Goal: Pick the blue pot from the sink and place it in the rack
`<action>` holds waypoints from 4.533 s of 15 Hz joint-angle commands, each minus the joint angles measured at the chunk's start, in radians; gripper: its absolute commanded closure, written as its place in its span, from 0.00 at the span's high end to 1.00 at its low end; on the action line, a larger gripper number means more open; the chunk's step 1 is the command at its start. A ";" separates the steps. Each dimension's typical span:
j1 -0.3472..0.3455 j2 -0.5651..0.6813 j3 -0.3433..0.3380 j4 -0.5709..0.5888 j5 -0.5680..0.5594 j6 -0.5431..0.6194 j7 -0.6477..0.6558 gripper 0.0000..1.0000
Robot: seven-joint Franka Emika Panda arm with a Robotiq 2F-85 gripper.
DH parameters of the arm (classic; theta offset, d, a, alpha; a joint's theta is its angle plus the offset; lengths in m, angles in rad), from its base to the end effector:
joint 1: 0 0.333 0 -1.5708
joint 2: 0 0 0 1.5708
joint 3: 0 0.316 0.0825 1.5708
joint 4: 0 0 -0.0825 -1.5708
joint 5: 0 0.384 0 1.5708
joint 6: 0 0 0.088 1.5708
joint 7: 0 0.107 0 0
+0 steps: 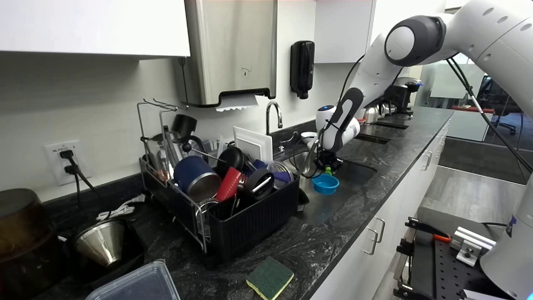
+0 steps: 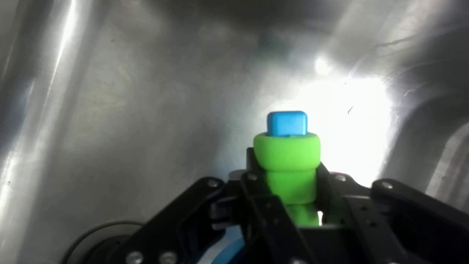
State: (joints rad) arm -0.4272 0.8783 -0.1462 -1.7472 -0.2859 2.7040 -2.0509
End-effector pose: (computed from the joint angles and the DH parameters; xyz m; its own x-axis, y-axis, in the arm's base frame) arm 0.5574 -0.3413 0.0815 -0.2207 0.9464 -0.2360 0.9749 0.2069 -0.0819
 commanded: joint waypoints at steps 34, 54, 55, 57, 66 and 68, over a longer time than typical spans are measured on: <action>0.023 -0.315 0.043 -0.288 0.155 -0.072 0.830 0.08; 0.073 -0.576 0.093 -0.563 0.221 -0.153 0.497 0.08; 0.084 -0.588 0.092 -0.579 0.220 -0.149 0.498 0.08; 0.106 -0.614 0.091 -0.605 0.216 -0.149 0.499 0.08; 0.187 -0.683 0.080 -0.619 0.196 -0.156 0.545 0.08; 0.193 -0.695 0.076 -0.615 0.195 -0.159 0.552 0.08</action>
State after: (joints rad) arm -0.2558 0.2073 -0.0491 -2.3530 -0.0757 2.5356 -1.5161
